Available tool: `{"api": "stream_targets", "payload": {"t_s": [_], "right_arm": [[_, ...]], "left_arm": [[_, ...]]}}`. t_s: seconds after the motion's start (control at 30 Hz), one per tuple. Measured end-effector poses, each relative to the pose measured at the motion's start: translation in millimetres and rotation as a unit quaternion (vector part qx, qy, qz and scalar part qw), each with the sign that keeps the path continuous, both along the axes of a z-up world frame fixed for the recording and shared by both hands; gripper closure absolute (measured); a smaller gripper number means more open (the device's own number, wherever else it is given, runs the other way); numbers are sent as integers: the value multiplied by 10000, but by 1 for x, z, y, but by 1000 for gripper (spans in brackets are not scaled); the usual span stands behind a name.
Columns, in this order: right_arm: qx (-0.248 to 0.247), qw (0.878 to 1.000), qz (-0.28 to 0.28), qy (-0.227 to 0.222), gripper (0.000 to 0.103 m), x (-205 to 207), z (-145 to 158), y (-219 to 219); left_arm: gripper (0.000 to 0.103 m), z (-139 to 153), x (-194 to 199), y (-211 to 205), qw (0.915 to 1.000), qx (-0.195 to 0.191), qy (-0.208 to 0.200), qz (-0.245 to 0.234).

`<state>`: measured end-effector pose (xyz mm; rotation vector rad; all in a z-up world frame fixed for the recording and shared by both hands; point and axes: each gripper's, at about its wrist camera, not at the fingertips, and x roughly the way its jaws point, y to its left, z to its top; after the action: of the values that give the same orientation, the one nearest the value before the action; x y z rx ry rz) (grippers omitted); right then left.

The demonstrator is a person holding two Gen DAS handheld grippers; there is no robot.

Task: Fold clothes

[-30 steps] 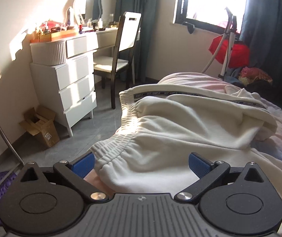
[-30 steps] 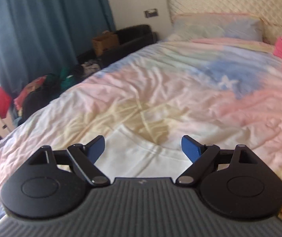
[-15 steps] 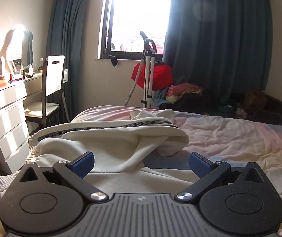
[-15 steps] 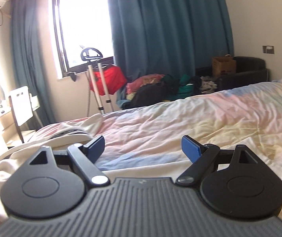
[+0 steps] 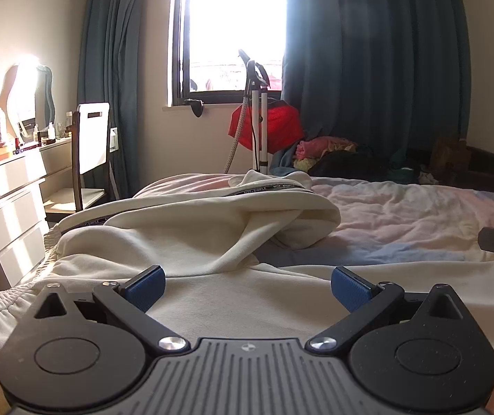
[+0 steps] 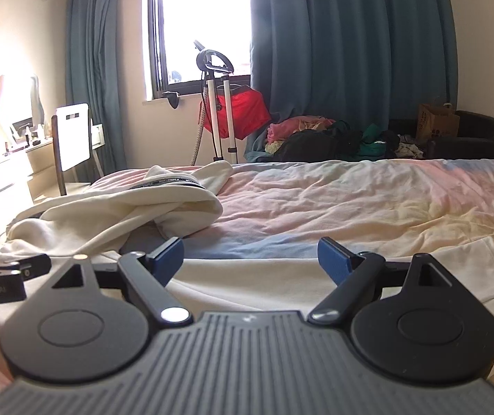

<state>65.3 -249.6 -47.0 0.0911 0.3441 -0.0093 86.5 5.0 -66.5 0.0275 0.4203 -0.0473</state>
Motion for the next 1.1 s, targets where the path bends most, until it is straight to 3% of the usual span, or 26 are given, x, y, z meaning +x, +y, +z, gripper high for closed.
{"api": "stream_targets", "payload": {"t_s": [0.2, 0.33, 0.4, 0.5, 0.57, 0.77, 0.87, 0.97, 1.1], "right_arm": [[377, 9987, -302, 128, 17, -2, 3, -14], [459, 9970, -619, 95, 17, -4, 3, -26], [505, 9956, -783, 66, 17, -2, 0, -35], [637, 9930, -996, 87, 17, 13, -11, -47], [724, 9908, -1137, 101, 17, 22, -18, -55], [986, 9827, -1558, 142, 17, 51, -40, -80], [1115, 9778, -1764, 162, 17, 65, -51, -92], [1169, 9771, -1767, 177, 17, 78, -61, -95], [1134, 9775, -1764, 232, 17, 97, -77, -97]], "left_arm": [[0, -20, 19, -9, 9990, -68, 401, -179], [0, -28, 56, -35, 9971, 446, 521, -335], [0, -33, 81, -50, 9963, 523, 548, -393], [0, -37, 128, -74, 9953, 363, 686, -572], [1, -37, 164, -87, 9939, -9, 797, -764], [1, -45, 280, -119, 9903, -940, 1019, 46], [4, -58, 311, -135, 9887, -749, 818, 1011], [0, -71, 325, -149, 9884, -578, 422, 1342], [5, -90, 359, -174, 9800, 352, 726, 1817]]}}
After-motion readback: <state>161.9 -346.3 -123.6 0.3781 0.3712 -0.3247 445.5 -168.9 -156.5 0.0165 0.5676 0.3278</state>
